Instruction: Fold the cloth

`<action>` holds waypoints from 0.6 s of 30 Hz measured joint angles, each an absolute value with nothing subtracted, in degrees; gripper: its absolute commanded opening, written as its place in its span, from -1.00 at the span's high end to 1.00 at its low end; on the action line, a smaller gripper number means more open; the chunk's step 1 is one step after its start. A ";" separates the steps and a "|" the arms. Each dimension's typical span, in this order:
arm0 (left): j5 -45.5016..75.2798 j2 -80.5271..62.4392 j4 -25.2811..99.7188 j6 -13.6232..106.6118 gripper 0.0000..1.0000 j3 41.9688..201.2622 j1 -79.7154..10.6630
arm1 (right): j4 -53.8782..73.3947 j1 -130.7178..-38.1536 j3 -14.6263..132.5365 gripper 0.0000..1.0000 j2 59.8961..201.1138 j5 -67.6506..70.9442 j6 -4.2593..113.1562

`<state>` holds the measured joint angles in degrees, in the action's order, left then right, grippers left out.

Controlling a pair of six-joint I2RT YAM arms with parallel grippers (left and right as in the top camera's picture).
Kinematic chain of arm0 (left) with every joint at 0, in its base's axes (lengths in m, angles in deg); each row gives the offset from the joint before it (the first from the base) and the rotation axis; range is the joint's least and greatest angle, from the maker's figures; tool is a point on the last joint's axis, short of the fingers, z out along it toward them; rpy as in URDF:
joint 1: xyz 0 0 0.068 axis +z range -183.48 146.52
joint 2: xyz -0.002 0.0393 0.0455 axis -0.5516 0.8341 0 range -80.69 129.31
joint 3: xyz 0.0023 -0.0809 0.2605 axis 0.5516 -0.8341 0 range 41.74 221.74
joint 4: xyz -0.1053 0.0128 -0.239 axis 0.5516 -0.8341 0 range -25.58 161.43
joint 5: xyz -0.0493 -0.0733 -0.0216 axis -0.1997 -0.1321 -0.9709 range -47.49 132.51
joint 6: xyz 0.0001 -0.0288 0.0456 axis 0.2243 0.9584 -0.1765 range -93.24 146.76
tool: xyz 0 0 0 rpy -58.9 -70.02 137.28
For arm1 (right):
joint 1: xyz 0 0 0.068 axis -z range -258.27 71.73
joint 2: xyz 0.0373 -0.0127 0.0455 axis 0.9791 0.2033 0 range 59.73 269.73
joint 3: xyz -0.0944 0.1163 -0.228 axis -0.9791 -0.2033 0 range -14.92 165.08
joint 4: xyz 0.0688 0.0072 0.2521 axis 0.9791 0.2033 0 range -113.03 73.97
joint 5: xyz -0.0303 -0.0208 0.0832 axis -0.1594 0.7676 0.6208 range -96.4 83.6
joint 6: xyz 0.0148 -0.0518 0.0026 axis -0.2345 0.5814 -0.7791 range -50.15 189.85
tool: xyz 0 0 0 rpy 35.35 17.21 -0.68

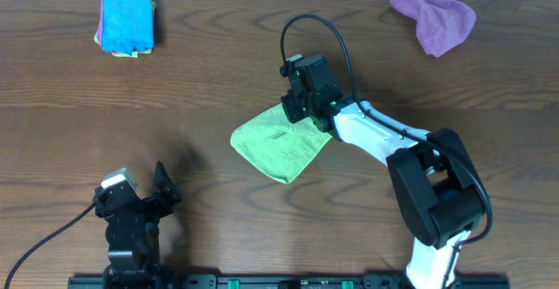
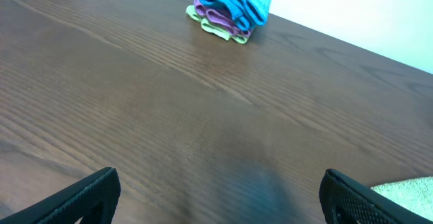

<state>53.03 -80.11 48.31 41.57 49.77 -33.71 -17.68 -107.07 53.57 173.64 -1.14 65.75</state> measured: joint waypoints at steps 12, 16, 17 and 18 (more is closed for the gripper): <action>53.03 -80.11 48.31 41.57 -0.91 49.77 -33.71 | -11.87 -107.24 53.94 0.97 173.79 1.33 65.73; 53.03 -80.11 48.33 41.57 -0.91 49.77 -33.71 | -14.16 -107.77 54.46 0.97 176.07 1.35 65.73; 53.03 -80.11 48.31 41.57 -0.91 49.77 -33.71 | -14.16 -107.90 54.46 0.97 176.74 1.37 65.73; 53.03 -80.11 48.33 41.57 -0.91 49.77 -33.71 | -14.60 -108.03 54.46 0.97 177.42 1.46 65.73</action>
